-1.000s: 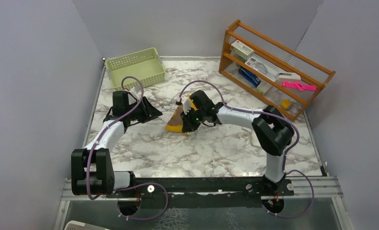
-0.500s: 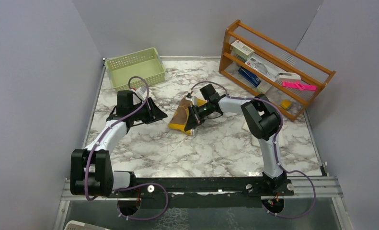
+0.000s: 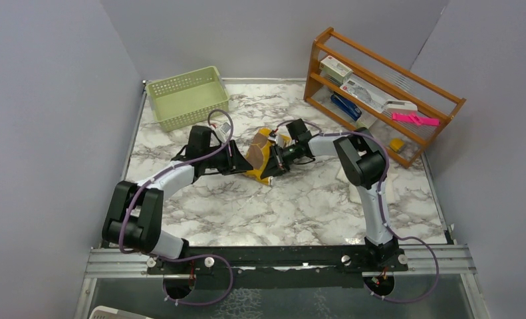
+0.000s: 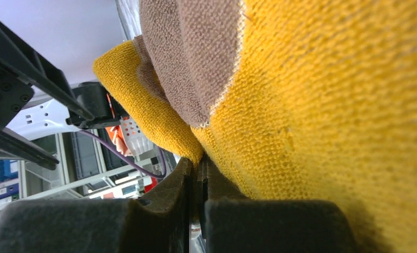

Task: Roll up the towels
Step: Roll the towel at the center of the board.

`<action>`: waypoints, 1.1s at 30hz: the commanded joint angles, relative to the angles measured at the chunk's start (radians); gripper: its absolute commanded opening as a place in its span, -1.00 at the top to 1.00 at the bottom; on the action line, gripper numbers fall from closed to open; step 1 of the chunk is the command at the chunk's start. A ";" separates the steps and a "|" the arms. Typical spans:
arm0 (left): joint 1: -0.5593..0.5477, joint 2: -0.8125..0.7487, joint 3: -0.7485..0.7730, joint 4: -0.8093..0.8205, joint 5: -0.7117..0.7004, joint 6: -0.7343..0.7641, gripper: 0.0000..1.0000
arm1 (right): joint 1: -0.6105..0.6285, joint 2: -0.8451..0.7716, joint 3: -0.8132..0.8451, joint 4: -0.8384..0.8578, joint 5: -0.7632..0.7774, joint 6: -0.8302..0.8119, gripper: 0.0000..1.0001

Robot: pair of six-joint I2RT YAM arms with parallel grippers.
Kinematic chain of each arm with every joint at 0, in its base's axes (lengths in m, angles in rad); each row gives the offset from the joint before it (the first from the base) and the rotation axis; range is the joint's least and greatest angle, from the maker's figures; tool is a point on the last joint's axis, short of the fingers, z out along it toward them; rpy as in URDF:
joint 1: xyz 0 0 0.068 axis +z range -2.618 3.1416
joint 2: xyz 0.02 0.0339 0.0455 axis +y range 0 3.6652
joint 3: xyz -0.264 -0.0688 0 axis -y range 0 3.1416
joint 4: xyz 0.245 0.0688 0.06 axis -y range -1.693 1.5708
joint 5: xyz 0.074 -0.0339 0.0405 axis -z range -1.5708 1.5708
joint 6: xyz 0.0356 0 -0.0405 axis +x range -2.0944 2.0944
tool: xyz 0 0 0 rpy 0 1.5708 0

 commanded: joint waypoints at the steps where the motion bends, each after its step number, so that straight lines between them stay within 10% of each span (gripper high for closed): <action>1: -0.009 0.079 -0.019 0.173 0.009 -0.069 0.19 | -0.006 0.045 -0.019 0.045 0.031 0.057 0.98; 17: -0.009 0.351 0.089 0.270 -0.070 -0.082 0.28 | -0.007 0.041 -0.022 0.019 0.054 0.003 0.98; 25: -0.009 0.382 0.085 0.201 -0.148 -0.027 0.28 | -0.007 -0.078 -0.017 -0.039 0.225 -0.125 0.14; 33: -0.016 0.445 0.081 0.190 -0.173 -0.012 0.29 | -0.004 -0.309 -0.113 0.058 0.381 -0.239 0.05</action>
